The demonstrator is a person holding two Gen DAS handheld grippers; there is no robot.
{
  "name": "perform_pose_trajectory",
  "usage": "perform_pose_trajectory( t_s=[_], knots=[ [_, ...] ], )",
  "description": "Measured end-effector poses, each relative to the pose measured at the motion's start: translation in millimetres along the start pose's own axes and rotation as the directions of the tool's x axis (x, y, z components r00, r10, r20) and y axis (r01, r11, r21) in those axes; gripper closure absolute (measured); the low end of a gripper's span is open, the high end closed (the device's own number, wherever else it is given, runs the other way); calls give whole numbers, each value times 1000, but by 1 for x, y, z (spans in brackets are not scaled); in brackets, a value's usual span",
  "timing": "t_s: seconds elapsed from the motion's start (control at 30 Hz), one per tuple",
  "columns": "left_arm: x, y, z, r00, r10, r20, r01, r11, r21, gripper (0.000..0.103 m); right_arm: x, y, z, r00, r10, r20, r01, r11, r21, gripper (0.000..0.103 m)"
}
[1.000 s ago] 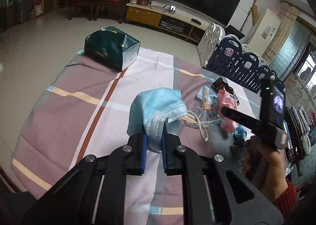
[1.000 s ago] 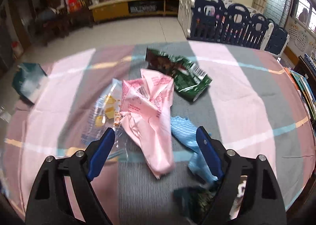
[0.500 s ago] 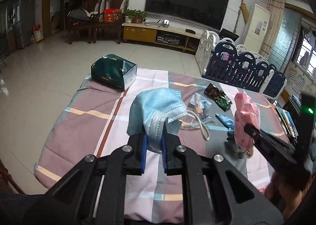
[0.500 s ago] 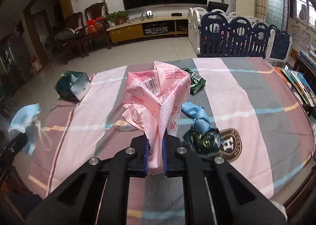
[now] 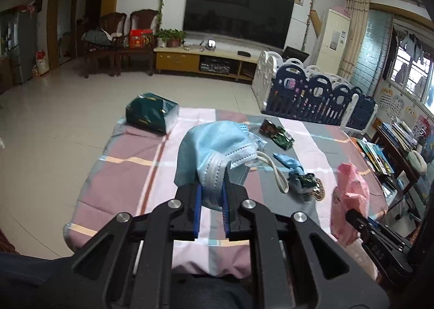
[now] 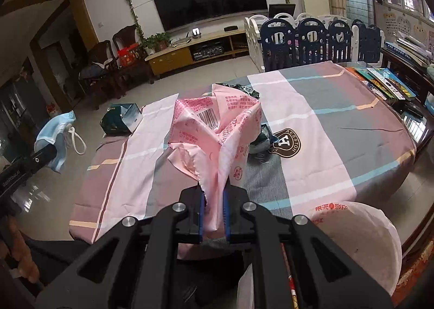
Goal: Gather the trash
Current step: 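Hold the blue face mask and pink bag raised above the table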
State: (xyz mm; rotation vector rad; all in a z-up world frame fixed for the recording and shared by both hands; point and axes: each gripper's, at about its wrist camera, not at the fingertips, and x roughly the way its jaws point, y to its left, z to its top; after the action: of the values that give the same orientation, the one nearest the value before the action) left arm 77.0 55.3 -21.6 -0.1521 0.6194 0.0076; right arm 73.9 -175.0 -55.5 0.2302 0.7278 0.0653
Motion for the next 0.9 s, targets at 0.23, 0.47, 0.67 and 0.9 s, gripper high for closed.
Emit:
perform_pose_trajectory(
  t_s=[0.23, 0.47, 0.67, 0.9],
  knots=[
    [-10, 18, 6, 1000, 4, -3, -4, 998, -65, 90, -8, 23, 0, 1000, 10, 0, -10, 1000, -26, 92],
    [-7, 20, 3, 1000, 11, -14, -12, 998, -66, 90, -6, 36, -4, 1000, 20, -15, -21, 998, -56, 92],
    [-3, 16, 6, 1000, 12, -26, -14, 998, -66, 90, -6, 32, -4, 1000, 16, -23, -17, 999, -41, 92],
    [-2, 16, 5, 999, 19, -26, -21, 998, -60, 90, -7, 30, -6, 1000, 15, -24, -16, 999, -30, 92]
  ],
)
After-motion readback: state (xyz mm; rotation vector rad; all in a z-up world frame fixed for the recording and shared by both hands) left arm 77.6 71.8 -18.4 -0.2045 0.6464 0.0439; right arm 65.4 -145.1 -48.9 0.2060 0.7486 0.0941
